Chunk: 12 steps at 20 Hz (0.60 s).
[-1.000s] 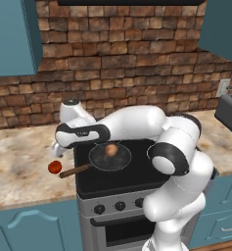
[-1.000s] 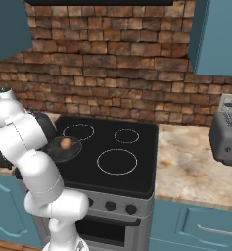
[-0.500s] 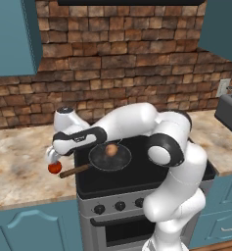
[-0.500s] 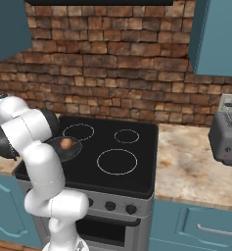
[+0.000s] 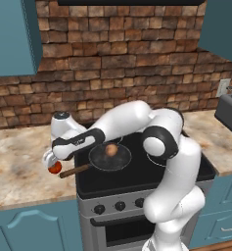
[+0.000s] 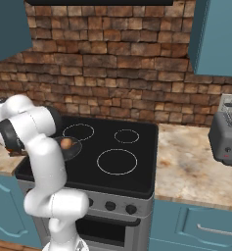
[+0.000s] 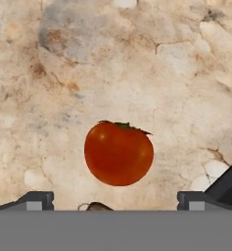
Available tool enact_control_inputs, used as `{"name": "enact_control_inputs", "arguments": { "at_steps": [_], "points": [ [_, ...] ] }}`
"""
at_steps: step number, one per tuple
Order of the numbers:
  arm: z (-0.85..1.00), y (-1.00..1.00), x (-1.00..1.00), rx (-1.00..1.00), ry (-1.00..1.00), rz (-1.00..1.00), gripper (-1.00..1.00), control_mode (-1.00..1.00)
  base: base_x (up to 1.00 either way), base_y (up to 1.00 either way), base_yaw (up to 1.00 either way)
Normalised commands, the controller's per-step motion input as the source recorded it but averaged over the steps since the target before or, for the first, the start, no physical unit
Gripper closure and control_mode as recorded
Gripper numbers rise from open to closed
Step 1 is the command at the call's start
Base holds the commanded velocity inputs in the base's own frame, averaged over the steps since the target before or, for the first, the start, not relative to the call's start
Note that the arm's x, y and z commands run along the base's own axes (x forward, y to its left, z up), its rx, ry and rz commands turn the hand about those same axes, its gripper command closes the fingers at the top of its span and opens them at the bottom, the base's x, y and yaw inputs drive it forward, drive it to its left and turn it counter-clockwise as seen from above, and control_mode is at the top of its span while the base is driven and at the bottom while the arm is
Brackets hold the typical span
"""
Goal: Place the pan on the front left burner on the stove. Then place the tomato and the onion in the pan and turn on the front left burner.
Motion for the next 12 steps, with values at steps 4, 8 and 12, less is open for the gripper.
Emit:
{"name": "enact_control_inputs", "arguments": {
  "at_steps": [4,8,12],
  "points": [
    [-0.07,0.00,0.26,0.00,0.00,0.00,-1.00,-1.00,0.00,0.00,0.00],
    [-0.19,0.00,0.03,0.00,0.01,0.00,-1.00,-1.00,0.00,0.00,0.00],
    [-0.27,0.00,0.00,0.00,0.02,0.00,-1.00,-1.00,0.00,0.00,0.00]
  ]
}}
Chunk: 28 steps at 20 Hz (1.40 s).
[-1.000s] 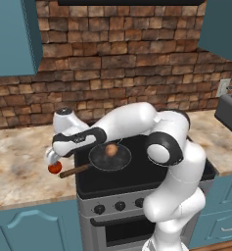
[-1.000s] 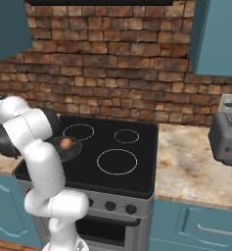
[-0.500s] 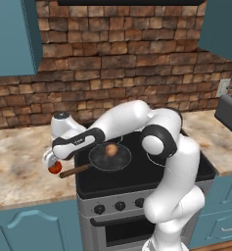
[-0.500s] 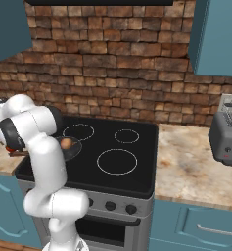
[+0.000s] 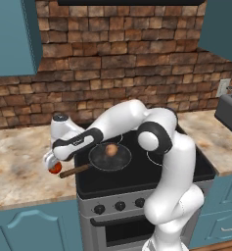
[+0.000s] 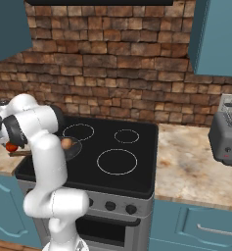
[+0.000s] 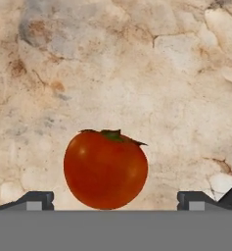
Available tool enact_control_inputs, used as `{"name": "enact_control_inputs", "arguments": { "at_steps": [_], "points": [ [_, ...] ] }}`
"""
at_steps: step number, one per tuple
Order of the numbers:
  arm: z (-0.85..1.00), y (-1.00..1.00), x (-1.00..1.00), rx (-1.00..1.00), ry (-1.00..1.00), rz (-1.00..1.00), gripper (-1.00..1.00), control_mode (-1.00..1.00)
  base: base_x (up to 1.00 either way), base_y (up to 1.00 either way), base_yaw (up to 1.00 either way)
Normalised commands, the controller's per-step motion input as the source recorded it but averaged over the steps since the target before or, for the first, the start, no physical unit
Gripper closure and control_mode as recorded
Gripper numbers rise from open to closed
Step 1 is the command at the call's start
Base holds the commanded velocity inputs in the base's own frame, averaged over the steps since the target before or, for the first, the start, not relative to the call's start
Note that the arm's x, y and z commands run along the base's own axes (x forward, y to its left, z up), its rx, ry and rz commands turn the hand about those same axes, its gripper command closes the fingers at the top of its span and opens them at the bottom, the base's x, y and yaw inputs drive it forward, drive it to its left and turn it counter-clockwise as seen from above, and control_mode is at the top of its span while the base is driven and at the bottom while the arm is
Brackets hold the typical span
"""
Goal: Place the pan on the front left burner on the stove. Then place the tomato and the onion in the pan and turn on the front left burner.
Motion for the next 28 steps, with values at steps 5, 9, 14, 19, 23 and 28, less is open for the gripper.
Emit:
{"name": "enact_control_inputs", "arguments": {
  "at_steps": [5,9,14,19,23,28],
  "points": [
    [-0.19,0.00,0.00,0.00,0.02,0.00,-1.00,-1.00,0.00,0.00,0.00],
    [-0.20,0.00,0.00,0.01,0.02,0.00,-1.00,-1.00,0.00,0.00,0.00],
    [-0.20,0.06,0.00,0.01,0.02,0.00,-1.00,-1.00,0.00,0.00,0.00],
    [-0.19,0.18,0.00,0.01,0.01,0.00,-1.00,-1.00,0.00,0.00,0.00],
    [-0.08,0.17,0.00,0.00,0.01,0.00,1.00,-1.00,0.00,0.00,0.00],
    [0.25,-0.02,-0.07,0.00,-0.01,0.00,1.00,-1.00,0.00,0.00,0.00]
  ]
}}
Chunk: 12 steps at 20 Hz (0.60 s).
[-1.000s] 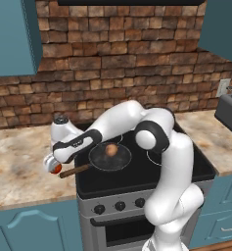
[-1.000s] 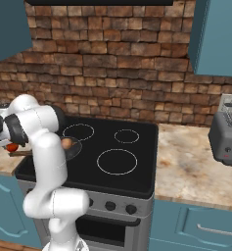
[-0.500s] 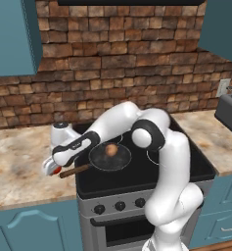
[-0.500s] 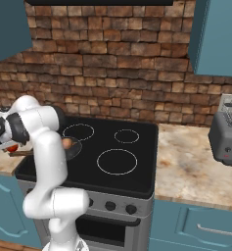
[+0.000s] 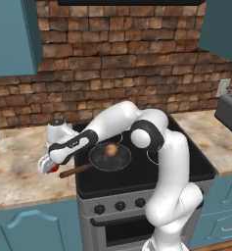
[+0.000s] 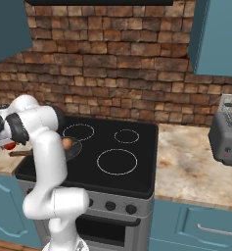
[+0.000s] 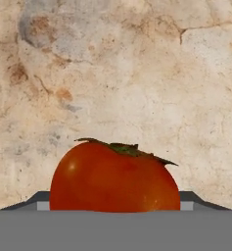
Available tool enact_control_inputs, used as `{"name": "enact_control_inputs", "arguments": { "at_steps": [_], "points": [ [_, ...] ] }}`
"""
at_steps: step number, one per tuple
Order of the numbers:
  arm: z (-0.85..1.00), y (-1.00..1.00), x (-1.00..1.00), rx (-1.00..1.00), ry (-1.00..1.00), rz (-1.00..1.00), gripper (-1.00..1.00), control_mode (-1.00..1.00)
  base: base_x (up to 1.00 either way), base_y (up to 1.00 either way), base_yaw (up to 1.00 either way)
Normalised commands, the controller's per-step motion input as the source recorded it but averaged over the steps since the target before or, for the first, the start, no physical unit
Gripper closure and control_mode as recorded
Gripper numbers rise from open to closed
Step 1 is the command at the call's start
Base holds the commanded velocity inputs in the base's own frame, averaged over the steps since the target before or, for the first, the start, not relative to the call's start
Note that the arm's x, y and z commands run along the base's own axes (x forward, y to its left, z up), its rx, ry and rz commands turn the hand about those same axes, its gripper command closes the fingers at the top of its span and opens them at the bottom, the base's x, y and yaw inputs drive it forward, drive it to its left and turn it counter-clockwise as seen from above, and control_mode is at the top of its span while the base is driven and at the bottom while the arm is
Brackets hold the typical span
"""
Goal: Place the pan on the front left burner on the stove. Then place the tomato and the onion in the pan and turn on the front left burner.
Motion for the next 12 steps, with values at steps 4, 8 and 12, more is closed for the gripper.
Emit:
{"name": "enact_control_inputs", "arguments": {
  "at_steps": [4,8,12],
  "points": [
    [0.57,-0.21,-0.02,0.00,-0.01,0.00,1.00,-1.00,0.00,0.00,0.00],
    [0.50,-0.37,0.00,0.00,0.00,0.00,1.00,-1.00,0.00,0.00,0.00],
    [0.35,-0.56,0.00,0.00,0.00,0.00,1.00,-1.00,0.00,0.00,0.00]
  ]
}}
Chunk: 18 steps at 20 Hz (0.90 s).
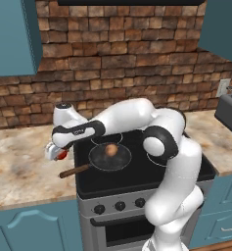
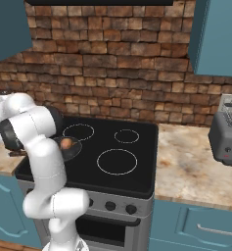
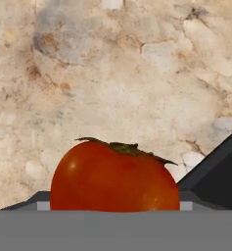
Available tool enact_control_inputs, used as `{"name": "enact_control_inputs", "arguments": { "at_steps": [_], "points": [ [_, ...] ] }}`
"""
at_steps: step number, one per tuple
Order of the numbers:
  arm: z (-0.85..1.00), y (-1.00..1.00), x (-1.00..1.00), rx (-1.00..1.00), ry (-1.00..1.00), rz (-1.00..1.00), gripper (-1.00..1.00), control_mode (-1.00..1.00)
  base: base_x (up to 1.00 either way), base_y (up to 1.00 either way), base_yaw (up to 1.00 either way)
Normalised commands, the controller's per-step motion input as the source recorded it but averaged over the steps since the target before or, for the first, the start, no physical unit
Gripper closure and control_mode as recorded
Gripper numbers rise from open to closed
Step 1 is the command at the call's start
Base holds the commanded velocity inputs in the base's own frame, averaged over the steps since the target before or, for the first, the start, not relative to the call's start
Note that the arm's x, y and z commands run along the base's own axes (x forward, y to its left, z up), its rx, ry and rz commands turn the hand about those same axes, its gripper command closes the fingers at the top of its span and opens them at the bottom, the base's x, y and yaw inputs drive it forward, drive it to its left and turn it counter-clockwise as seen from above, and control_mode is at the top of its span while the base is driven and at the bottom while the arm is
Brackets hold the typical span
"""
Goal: Place the pan on the front left burner on the stove. Then place the tomato and the onion in the pan and turn on the front left burner.
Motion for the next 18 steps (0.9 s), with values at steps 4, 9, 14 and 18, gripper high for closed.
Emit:
{"name": "enact_control_inputs", "arguments": {
  "at_steps": [4,9,14,18],
  "points": [
    [0.17,-0.61,0.00,0.00,0.00,0.00,1.00,-1.00,0.00,0.00,0.00],
    [0.03,-0.67,-0.02,0.00,0.00,0.00,1.00,-1.00,0.00,0.00,0.00],
    [0.00,-0.61,0.00,0.00,0.00,0.00,1.00,-1.00,0.00,0.00,0.00],
    [0.00,-0.43,0.00,0.00,0.00,-0.02,1.00,-1.00,0.00,0.00,0.00]
  ]
}}
